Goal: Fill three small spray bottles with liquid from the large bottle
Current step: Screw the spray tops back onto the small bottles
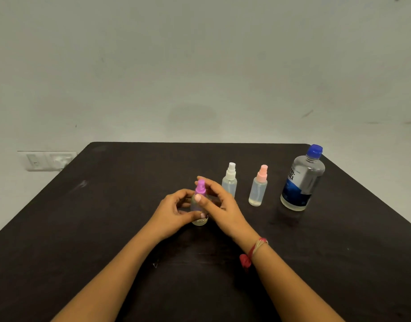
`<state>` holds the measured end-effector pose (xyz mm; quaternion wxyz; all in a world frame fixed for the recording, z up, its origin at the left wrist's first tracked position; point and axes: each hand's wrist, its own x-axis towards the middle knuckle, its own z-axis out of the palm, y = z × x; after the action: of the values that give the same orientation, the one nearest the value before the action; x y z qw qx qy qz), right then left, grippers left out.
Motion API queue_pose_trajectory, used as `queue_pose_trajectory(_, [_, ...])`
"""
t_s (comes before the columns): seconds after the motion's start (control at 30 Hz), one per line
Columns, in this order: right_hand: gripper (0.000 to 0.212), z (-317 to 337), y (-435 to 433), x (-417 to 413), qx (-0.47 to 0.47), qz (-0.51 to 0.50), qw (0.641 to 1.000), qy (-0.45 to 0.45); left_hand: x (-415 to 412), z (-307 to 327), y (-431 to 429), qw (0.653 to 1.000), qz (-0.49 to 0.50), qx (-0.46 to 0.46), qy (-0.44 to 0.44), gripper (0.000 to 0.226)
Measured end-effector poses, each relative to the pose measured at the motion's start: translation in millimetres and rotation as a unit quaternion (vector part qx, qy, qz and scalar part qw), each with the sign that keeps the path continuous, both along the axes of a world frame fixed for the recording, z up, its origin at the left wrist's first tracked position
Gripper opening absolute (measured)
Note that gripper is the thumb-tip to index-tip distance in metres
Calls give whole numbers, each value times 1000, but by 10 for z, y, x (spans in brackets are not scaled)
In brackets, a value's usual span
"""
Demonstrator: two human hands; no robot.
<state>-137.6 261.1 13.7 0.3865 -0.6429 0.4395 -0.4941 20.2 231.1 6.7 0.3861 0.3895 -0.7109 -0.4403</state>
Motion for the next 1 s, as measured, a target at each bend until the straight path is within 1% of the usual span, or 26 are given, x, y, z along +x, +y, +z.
queue_pose_trajectory(0.07, [44, 12, -14, -17, 6, 28, 999, 26, 18, 4, -10, 1000, -12, 5, -1, 42])
queue_pose_trajectory(0.13, [35, 4, -33, -3, -10, 16, 999, 47, 16, -11, -11, 1000, -6, -3, -4, 42])
queue_pose_trajectory(0.2, [32, -32, -57, 29, -45, -47, 994, 86, -5, -26, -2, 999, 22, -27, -14, 41])
queue_pose_trajectory(0.27, [40, -88, -67, 78, -67, -105, 986, 111, -25, -30, 2, 997, 50, -51, -31, 39])
queue_pose_trajectory(0.33, [38, -116, -59, 133, -78, -127, 984, 93, -31, -41, 6, 995, 66, -61, -30, 37])
queue_pose_trajectory(0.4, [25, -112, -39, 179, -73, -108, 990, 54, -26, -59, 11, 995, 76, -60, -28, 37])
queue_pose_trajectory(0.43, [24, -98, -25, 190, -66, -92, 993, 34, -17, -63, 10, 995, 79, -61, -27, 37])
queue_pose_trajectory(0.53, [30, -69, 21, 157, -56, -50, 997, 3, 4, -75, 1, 996, 62, -62, -22, 34])
queue_pose_trajectory(0.6, [33, -57, 39, 149, -55, -41, 998, 12, 23, -81, -11, 997, 50, -58, -22, 33])
queue_pose_trajectory(0.8, [24, -47, 33, 139, -79, -87, 991, 67, 35, -83, -12, 998, 34, -52, -24, 35])
queue_pose_trajectory(0.87, [27, -55, 31, 121, -77, -87, 989, 89, 40, -77, -10, 998, 28, -50, -21, 37])
queue_pose_trajectory(0.9, [32, -56, 39, 106, -80, -91, 987, 102, 43, -72, 2, 998, 26, -50, -19, 40])
queue_pose_trajectory(0.97, [47, -38, 61, 70, -91, -111, 983, 116, 46, -58, 29, 998, 28, -50, -19, 51])
queue_pose_trajectory(1.0, [51, -11, 77, 48, -99, -127, 981, 112, 46, -53, 40, 998, 32, -54, -23, 58])
